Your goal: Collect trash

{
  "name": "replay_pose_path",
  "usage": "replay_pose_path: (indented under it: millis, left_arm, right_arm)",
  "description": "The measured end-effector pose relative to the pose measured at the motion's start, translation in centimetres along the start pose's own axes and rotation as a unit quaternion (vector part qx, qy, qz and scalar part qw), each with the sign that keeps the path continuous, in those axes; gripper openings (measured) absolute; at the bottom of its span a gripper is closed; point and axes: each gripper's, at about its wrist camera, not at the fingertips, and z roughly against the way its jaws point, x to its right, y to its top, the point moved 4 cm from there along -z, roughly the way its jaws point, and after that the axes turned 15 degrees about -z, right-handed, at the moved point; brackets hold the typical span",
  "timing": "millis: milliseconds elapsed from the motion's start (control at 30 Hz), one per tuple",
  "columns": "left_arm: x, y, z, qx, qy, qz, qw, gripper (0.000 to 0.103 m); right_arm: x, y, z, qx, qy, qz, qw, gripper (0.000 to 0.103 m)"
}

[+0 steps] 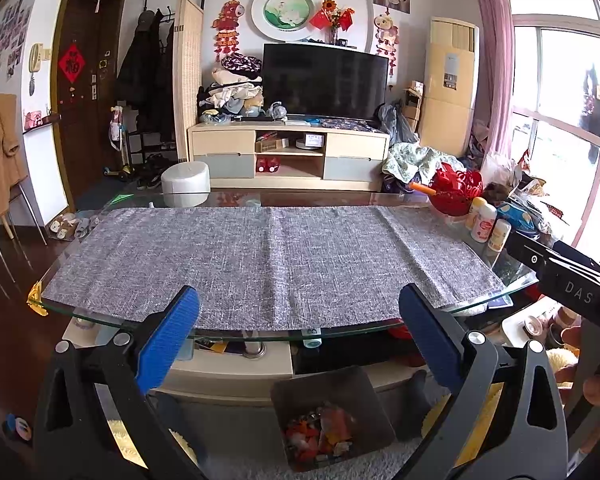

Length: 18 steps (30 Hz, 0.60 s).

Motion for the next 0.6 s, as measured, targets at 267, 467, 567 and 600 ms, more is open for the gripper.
replay_pose_path:
  millis: [267, 467, 567, 600]
  left_arm:
    - [0.22, 0.01, 0.05, -0.002, 0.0, 0.0, 1.0, 0.095]
    - [0.22, 0.01, 0.03, -0.002, 0.0, 0.0, 1.0, 0.095]
    - [0.22, 0.02, 0.08, -0.003, 0.0, 0.001, 1.0, 0.095]
    - [0.29, 0.02, 0.1, -0.002, 0.0, 0.001, 1.0, 0.095]
  right_arm:
    - [0.03, -0.02, -0.05, 0.0, -0.001, 0.0, 1.0, 0.1]
    - [-0.06, -0.3, 0.07, 0.0, -0.003, 0.0, 1.0, 0.1]
    - [-0.07, -0.35, 0.07, -0.002, -0.003, 0.0, 1.0, 0.1]
    - [-0.06, -0.39, 0.09, -0.002, -0.003, 0.0, 1.0, 0.1]
